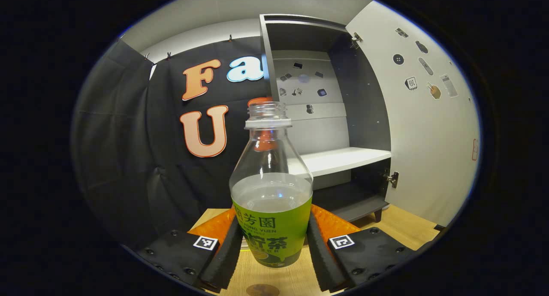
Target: Open the cabinet door with the right hand, grasp the bottle in the cabinet with the left hand and place it on the coaster, then close the cabinet door with the right hand.
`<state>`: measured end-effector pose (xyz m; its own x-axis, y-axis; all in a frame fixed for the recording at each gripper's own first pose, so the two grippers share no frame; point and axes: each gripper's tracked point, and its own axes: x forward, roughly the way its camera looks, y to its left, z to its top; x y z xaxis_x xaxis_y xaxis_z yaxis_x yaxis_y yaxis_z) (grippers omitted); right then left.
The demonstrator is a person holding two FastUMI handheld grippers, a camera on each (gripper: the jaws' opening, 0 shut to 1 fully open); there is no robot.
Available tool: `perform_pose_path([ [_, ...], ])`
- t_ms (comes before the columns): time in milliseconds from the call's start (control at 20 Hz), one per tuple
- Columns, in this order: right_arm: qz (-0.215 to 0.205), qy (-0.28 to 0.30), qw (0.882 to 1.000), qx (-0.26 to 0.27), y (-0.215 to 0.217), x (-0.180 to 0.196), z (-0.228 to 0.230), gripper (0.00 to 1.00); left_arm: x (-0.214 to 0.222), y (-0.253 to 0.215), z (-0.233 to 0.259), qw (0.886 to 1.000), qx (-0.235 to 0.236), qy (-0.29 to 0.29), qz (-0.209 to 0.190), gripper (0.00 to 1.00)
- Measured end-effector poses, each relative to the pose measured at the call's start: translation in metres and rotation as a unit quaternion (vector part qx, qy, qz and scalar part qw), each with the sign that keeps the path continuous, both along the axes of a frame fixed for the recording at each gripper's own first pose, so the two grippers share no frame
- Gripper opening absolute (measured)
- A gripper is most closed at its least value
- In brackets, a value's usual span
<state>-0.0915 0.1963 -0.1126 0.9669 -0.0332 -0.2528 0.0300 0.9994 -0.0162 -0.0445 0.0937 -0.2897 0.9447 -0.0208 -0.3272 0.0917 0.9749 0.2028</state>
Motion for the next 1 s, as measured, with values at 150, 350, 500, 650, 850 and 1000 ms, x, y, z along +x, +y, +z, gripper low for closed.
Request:
perform_pose_path([
  [150, 0.008, 0.004, 1.0, -0.002, 0.012, 0.001, -0.004, 0.72, -0.006, 0.012, -0.008, 1.0, 0.009, -0.002, 0.001, 0.79],
  [350, 0.006, 0.008, 1.0, -0.002, 0.018, 0.001, -0.005, 0.72, -0.016, 0.029, -0.029, 1.0, 0.012, -0.008, 0.01, 0.77],
  [500, 0.004, 0.015, 1.0, -0.01, 0.02, -0.002, -0.008, 0.72, -0.024, 0.038, -0.041, 1.0, 0.018, -0.015, 0.02, 0.79],
  [650, 0.016, 0.034, 0.999, -0.006, 0.026, -0.007, -0.01, 0.72, -0.037, 0.047, -0.062, 0.998, 0.039, -0.018, 0.037, 0.8],
  [850, 0.025, 0.04, 0.999, -0.004, 0.031, -0.009, 0.002, 0.76, -0.055, 0.053, -0.101, 0.997, 0.051, -0.004, 0.052, 0.8],
  [1000, 0.032, 0.048, 0.998, -0.008, 0.036, -0.007, 0.011, 0.82, -0.067, 0.061, -0.126, 0.996, 0.06, 0.008, 0.064, 0.81],
])
